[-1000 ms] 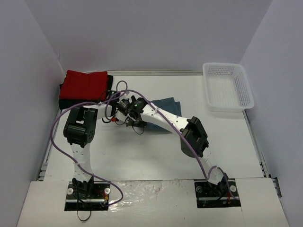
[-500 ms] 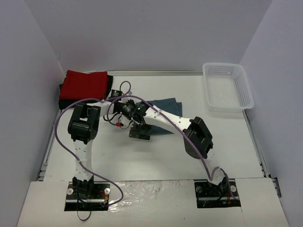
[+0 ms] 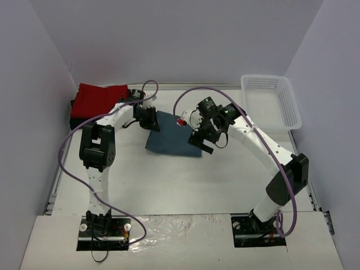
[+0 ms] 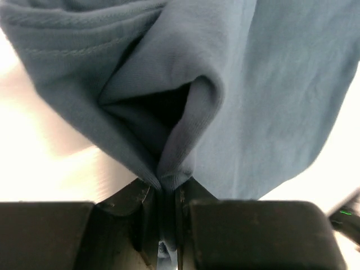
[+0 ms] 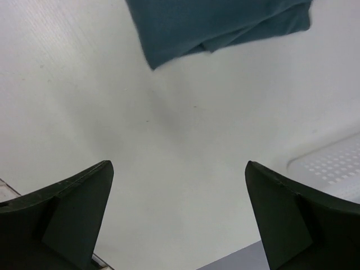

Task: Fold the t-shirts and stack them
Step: Put the neatly folded tshirt into the corner of the board with the left arm

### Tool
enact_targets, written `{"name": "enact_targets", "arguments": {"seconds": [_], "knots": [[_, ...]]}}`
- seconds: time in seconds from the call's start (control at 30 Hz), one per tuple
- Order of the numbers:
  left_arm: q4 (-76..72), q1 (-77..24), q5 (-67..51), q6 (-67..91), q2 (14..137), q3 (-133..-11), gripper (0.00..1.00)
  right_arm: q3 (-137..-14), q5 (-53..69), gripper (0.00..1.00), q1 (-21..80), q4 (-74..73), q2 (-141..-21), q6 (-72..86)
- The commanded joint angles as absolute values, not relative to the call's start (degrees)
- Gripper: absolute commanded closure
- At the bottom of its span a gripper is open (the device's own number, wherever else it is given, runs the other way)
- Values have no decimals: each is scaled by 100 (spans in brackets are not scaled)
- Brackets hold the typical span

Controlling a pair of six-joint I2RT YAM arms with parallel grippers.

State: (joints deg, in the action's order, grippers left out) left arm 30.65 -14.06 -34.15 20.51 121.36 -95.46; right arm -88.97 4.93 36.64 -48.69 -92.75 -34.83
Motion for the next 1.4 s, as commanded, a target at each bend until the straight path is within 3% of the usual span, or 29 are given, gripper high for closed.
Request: {"name": "enact_targets", "arguments": {"seconds": [0.0,0.2,0.57,1.1,1.37], "knots": [[4348,-1345,-2287,1056,11610,-10420,98,-8491,1054,0,3657,-4949,-9588,-3586],[5044,-1424,-1057,651,11794,-11266,98,-8271,1468,0,3305,-4756,-10098,-3498],[5994,-1836,1669,-473,12902,-14157,98,-7937,1371,0,2892,-4324,-10748,-3287],[5265,-2337,3752,-1581,13368,-14985,98,-7770,915,0,2988,-4166,-11179,-3191],[4887,-2338,4104,-2056,13386,-15143,98,-7699,624,0,3094,-4105,-11399,-3138]]}}
